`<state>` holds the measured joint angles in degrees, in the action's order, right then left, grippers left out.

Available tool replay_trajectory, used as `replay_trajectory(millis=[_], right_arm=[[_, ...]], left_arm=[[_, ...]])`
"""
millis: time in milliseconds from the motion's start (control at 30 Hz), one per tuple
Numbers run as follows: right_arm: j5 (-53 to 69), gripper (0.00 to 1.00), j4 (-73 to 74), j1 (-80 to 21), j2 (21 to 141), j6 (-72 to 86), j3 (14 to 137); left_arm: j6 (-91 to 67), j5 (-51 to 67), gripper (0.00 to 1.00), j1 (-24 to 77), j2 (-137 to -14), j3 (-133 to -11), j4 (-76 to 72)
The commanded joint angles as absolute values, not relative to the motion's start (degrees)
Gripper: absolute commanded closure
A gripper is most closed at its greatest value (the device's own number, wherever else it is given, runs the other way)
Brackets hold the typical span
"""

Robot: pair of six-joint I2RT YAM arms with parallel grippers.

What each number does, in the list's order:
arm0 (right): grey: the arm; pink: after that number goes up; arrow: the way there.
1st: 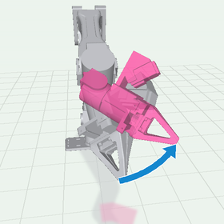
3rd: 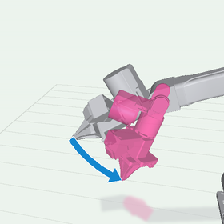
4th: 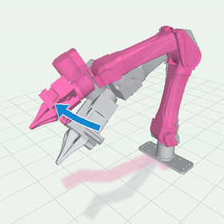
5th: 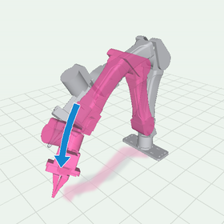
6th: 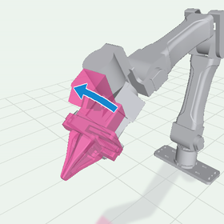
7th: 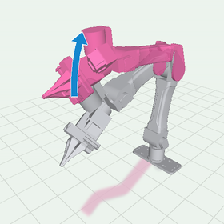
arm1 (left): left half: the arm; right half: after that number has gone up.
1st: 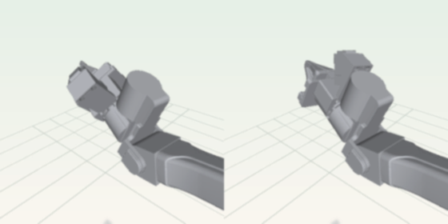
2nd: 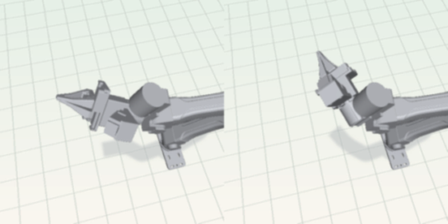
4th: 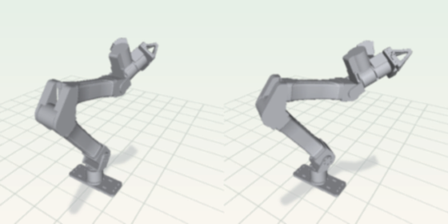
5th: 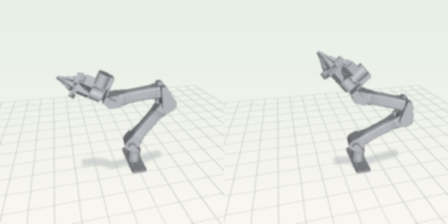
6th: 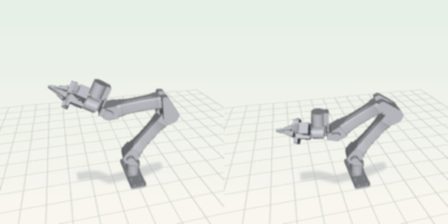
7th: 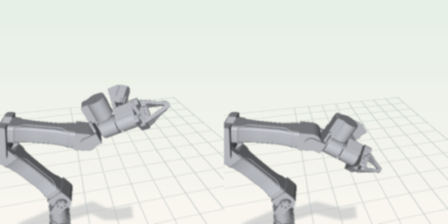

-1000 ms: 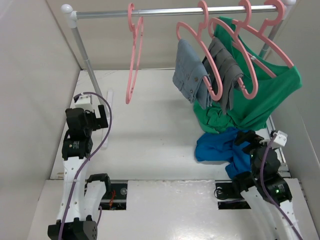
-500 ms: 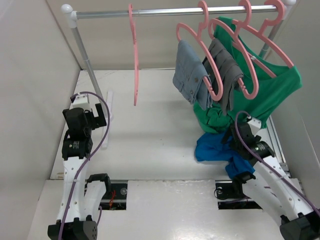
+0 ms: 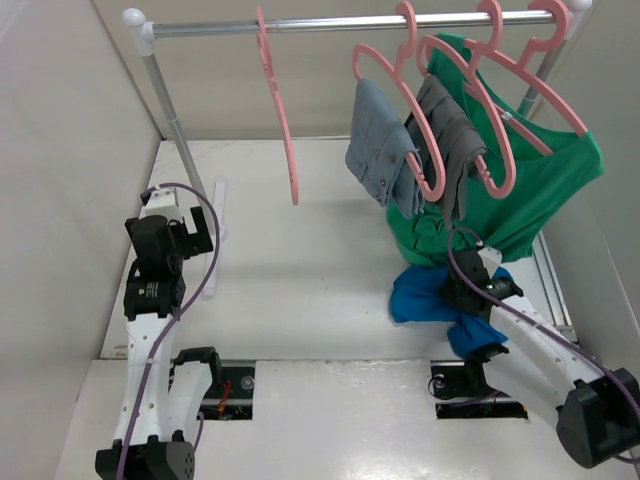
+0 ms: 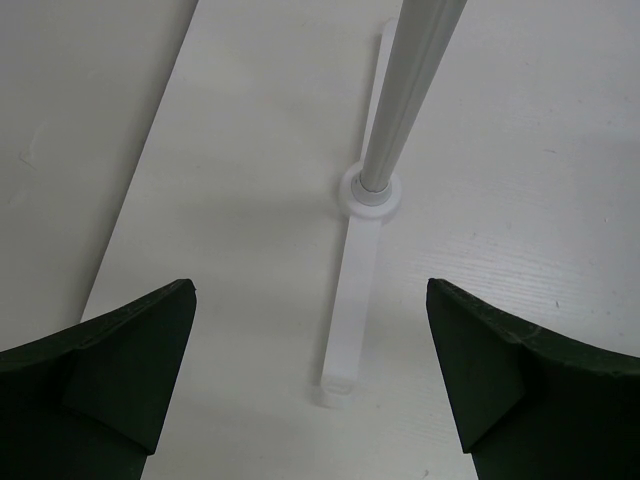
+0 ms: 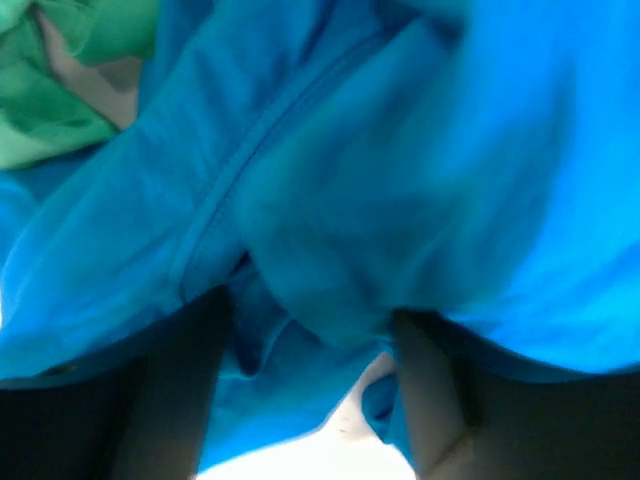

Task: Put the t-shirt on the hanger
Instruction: Move the tshirt to the center of the board

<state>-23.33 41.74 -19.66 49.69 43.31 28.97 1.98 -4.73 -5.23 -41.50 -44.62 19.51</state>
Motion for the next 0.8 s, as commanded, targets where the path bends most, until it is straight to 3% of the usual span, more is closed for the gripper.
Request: replay_trajectory(millis=[0, 33, 67, 100, 133, 267, 433, 767], right_arm=[[-20.74, 0.46, 32.97, -20.65, 52.46, 41.14, 27.34], [-19.96, 0.71, 30.78, -21.87, 52.47, 39.65, 26.81], [-19.43, 0.72, 30.76, -21.88, 52.47, 39.64, 26.81], [-19.42, 0.97, 30.24, -23.54, 51.60, 38.86, 26.81], [-19.42, 1.00, 29.71, -24.69, 49.16, 37.02, 26.81], [-19.34, 1.00, 22.96, -31.89, 41.85, 26.95, 26.81], [-8.03, 1.00, 11.71, -39.98, 40.07, 12.59, 28.91], [0.42, 1.00, -1.83, -58.35, 63.79, -2.10, 50.08]], left_arm=[[0.97, -4.57, 0.01, -4.92, -40.78, -44.56, 17.40], [0.97, -5.09, 0.01, -4.92, -40.78, -44.56, 17.40], [0.97, -5.10, 0.01, -4.92, -40.78, -44.56, 17.40], [0.97, -5.10, 0.01, -4.92, -40.78, -44.56, 17.40], [0.97, -5.10, 0.01, -4.92, -40.78, -44.56, 17.40], [0.97, -5.10, 0.01, -4.92, -40.78, -44.56, 17.40], [1.49, -3.96, 0.01, -4.92, -40.78, -44.56, 17.40], [1.49, -4.57, 0.01, -4.92, -40.78, -44.56, 17.40]])
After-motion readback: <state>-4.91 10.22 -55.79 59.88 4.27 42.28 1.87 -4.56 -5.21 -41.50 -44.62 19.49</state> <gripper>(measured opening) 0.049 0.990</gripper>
